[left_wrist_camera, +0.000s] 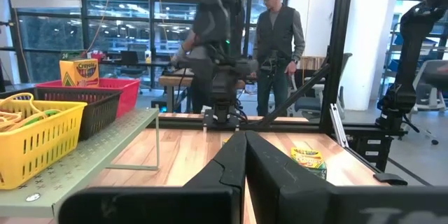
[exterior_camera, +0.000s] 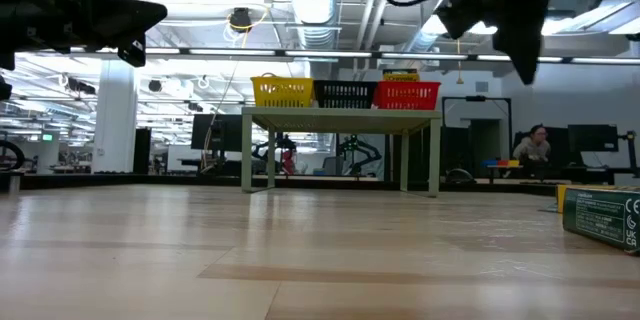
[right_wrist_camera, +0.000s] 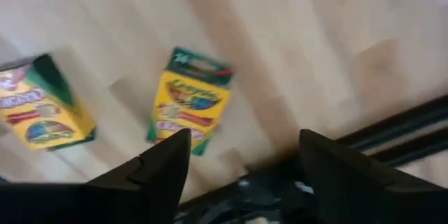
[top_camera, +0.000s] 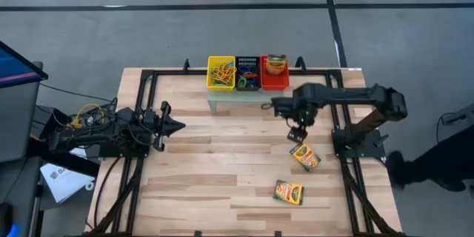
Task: Pick & Place Office Desk Supplies
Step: Put the top yellow crayon box into the red bin on the shelf
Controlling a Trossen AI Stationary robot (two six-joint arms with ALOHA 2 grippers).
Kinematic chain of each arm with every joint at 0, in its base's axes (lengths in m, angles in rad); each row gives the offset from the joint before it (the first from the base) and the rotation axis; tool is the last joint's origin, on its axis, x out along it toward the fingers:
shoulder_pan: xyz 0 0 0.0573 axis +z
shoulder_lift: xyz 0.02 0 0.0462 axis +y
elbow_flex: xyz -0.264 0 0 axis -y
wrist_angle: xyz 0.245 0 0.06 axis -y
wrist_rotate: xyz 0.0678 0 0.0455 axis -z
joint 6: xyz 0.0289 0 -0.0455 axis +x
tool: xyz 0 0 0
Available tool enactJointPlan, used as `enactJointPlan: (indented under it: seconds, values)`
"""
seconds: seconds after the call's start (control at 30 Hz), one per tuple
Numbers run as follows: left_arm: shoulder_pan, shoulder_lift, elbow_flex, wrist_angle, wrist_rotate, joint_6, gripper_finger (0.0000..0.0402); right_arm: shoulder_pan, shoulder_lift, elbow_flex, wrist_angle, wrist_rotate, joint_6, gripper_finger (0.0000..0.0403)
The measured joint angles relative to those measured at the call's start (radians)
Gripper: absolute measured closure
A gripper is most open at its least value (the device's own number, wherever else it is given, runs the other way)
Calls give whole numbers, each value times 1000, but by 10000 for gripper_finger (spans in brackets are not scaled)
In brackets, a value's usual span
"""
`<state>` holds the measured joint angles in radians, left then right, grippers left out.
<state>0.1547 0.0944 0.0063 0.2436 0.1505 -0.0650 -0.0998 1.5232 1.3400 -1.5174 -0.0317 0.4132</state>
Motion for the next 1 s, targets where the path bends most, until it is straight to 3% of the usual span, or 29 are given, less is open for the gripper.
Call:
enactJointPlan:
  seconds: [0.13,0.47,0.9,1.0]
  values:
    - [0,0,0,0,0,0,402,89,-21,-96,66,-81,34,113]
    - [0,0,0,0,0,0,402,196,-12,-322,232,-98,221,74]
    - [0,0,0,1,0,0,402,122,-40,-587,474,-162,234,57]
    - [0,0,0,1,0,0,402,102,-42,-621,523,-228,193,59]
